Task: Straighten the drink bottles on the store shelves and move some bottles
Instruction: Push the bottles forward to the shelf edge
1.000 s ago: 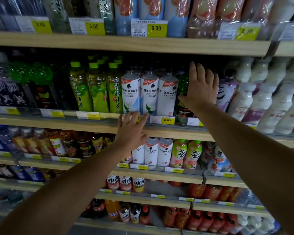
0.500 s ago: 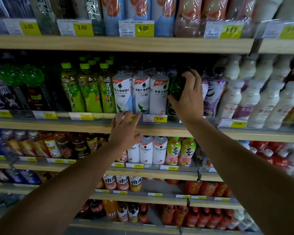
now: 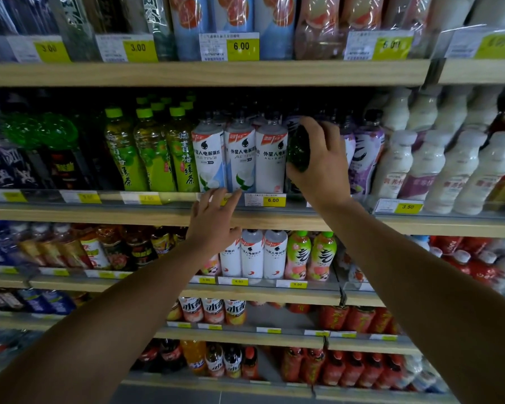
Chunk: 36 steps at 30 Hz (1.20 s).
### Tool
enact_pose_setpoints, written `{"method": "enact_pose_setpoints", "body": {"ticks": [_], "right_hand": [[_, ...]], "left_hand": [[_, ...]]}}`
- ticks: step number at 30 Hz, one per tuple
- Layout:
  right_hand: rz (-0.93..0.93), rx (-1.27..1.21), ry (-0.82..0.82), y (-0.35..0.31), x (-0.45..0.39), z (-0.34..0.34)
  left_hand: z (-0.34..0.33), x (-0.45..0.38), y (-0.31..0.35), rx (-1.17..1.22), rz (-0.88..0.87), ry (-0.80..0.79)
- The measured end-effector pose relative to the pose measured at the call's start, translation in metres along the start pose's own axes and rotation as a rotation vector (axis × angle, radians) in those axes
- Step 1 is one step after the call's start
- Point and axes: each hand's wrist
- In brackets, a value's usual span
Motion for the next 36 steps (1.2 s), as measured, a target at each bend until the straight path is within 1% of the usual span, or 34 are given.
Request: {"method": "enact_pose_setpoints", "body": {"ticks": [5, 9, 15, 19, 24, 27, 33, 36], "right_hand": [[0.099, -0.031, 0.033, -0.022, -0.013, 0.017], [0.127, -0.099, 0.048, -0.045, -0.015, 0.028], [0.091, -0.199, -0.109, -0.079, 0.006, 0.019], [0.064, -0.246, -0.175, -0.105, 0.024, -0.006], [0.04, -0.268, -0.19, -0.152, 0.041, -0.047], [0.029, -0.272, -0.173, -0.188, 0.051, -0.077], [-0.054, -0.252, -0.143, -0.261, 0.064, -0.132], [-0.091, -0.231, -0.119, -0.289, 0.061, -0.153]], "left_hand": [[0.003, -0.001, 0.0, -0.004, -0.016, -0.006], [0.008, -0.001, -0.002, -0.013, -0.03, -0.032], [0.028, 0.014, -0.035, -0.018, 0.062, -0.026], [0.047, 0.026, -0.078, -0.023, 0.136, -0.023], [0.066, 0.041, -0.14, -0.016, 0.218, -0.039], [0.074, 0.052, -0.184, 0.004, 0.208, -0.039], [0.087, 0.062, -0.281, 0.025, 0.166, -0.035], [0.09, 0.064, -0.319, 0.044, 0.139, -0.021]]}}
Point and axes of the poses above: each hand's wrist, its own x-axis away from the middle knuckle, its own z-axis out of the back of the hand, y = z × x, and after that the axes turned 13 degrees about y, right-handed
